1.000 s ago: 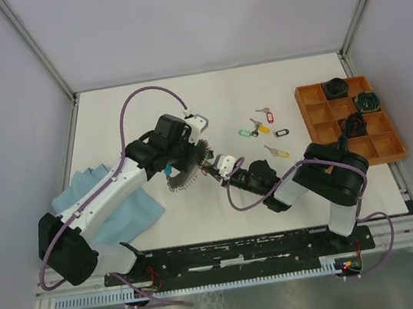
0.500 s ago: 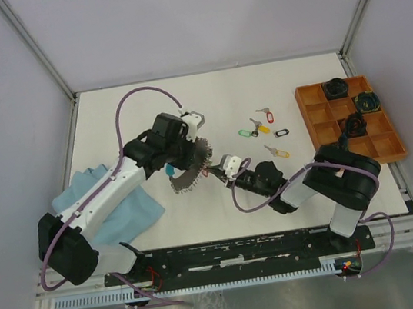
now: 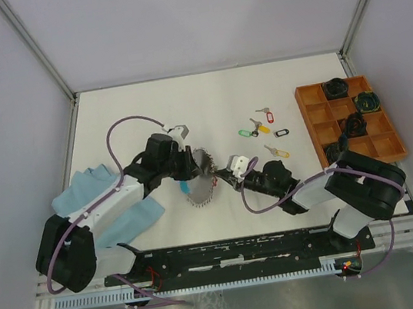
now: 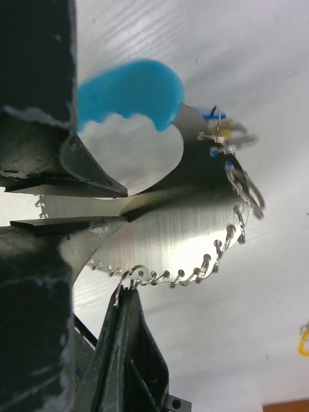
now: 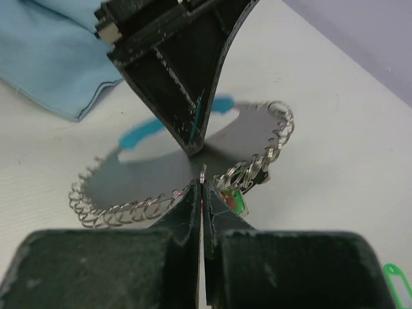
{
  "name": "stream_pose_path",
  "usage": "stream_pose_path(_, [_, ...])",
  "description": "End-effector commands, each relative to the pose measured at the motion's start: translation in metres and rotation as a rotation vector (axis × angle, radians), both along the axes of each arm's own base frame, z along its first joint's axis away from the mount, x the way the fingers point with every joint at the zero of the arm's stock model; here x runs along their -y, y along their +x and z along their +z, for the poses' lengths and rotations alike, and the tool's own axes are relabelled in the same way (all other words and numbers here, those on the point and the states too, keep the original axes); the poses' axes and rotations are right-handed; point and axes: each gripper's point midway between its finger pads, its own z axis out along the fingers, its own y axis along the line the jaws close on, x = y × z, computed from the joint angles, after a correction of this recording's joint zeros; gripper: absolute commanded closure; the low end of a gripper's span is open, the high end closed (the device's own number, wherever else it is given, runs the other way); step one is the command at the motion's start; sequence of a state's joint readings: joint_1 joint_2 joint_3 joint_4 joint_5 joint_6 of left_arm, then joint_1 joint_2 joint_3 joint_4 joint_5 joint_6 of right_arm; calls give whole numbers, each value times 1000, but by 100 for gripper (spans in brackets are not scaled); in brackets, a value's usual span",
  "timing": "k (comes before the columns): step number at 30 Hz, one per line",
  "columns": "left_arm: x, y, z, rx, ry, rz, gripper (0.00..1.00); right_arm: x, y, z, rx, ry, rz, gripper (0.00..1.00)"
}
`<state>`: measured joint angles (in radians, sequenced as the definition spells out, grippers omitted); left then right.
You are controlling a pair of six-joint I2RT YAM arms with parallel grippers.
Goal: Put the keys on the keyring
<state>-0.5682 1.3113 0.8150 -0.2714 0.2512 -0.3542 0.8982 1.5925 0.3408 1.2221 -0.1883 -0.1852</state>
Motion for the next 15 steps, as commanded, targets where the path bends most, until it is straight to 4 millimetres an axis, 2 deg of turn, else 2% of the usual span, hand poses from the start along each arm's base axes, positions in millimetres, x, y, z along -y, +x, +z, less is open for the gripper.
stream_pose_path(1, [29, 13, 43, 81, -292, 26, 74, 0, -1, 34, 37, 81, 32, 99])
stream_pose_path(8, [26, -7, 39, 169, -442, 4, 53, 9, 4, 27, -3, 46, 49, 99])
stream_pose_path(11, [21, -15, 48, 275, -516, -8, 44, 10, 2, 24, -18, 13, 71, 99])
stream_pose_path(15, [15, -18, 52, 402, -550, -28, 39, 12, 2, 19, -22, -39, 90, 99])
